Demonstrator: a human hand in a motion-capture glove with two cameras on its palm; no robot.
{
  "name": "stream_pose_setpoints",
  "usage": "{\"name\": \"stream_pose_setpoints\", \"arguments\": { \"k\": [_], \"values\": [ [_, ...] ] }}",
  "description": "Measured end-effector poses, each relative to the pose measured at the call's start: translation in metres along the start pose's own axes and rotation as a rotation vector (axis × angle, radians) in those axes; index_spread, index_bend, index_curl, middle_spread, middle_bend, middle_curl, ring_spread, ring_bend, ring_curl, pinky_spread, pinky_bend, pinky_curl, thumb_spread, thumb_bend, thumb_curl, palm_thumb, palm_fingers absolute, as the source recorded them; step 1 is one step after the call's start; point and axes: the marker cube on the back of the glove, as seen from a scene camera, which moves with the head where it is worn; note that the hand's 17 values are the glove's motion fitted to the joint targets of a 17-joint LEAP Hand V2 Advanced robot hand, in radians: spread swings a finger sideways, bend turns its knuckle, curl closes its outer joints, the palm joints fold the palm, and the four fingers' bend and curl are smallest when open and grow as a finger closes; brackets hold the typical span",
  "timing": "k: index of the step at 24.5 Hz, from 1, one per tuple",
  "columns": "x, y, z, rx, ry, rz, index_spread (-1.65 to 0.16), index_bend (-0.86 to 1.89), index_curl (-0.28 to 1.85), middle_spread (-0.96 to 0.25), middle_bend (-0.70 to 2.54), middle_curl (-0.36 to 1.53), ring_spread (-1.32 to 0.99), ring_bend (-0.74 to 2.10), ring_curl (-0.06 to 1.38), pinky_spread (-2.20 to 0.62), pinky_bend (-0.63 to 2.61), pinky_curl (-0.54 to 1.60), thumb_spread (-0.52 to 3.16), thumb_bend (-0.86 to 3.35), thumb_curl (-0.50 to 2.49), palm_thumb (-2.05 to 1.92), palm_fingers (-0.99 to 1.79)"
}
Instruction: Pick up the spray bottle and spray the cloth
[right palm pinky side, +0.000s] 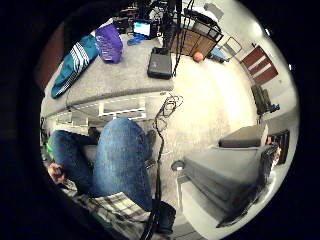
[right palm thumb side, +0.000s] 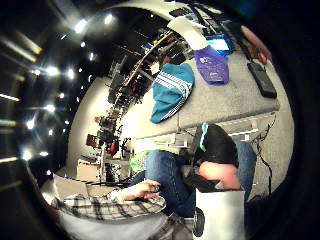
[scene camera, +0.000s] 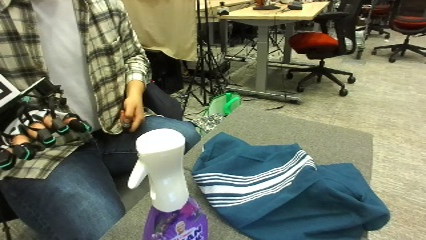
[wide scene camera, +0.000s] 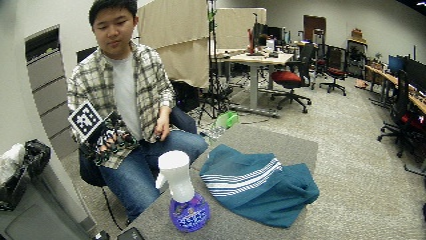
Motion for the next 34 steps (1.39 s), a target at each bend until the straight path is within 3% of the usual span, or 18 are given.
{"name": "stream_pose_setpoints", "arguments": {
  "k": [5,13,27,34],
  "values": [
    [-0.001,0.004,-0.003,-0.059,-0.018,0.067,-0.24,0.22,0.14,-0.05,0.2,0.1,0.06,0.28,0.1,0.13,0.34,0.09,0.61,0.35,0.17,0.55,0.36],
    [-0.004,-0.018,0.001,0.027,-0.034,-0.014,-0.31,0.19,0.21,-0.06,0.19,0.16,0.09,0.26,0.14,0.18,0.35,0.13,0.88,0.32,0.25,0.59,0.33],
    [-0.01,-0.045,0.015,-0.026,-0.062,0.045,-0.33,0.17,0.27,-0.07,0.18,0.23,0.09,0.27,0.19,0.21,0.35,0.16,1.06,0.18,0.32,0.53,0.33],
    [0.011,-0.089,0.04,-0.14,-0.087,-0.079,-0.32,0.15,0.28,-0.07,0.19,0.25,0.07,0.3,0.22,0.21,0.36,0.18,1.05,0.06,0.32,0.45,0.33]
  ]
}}
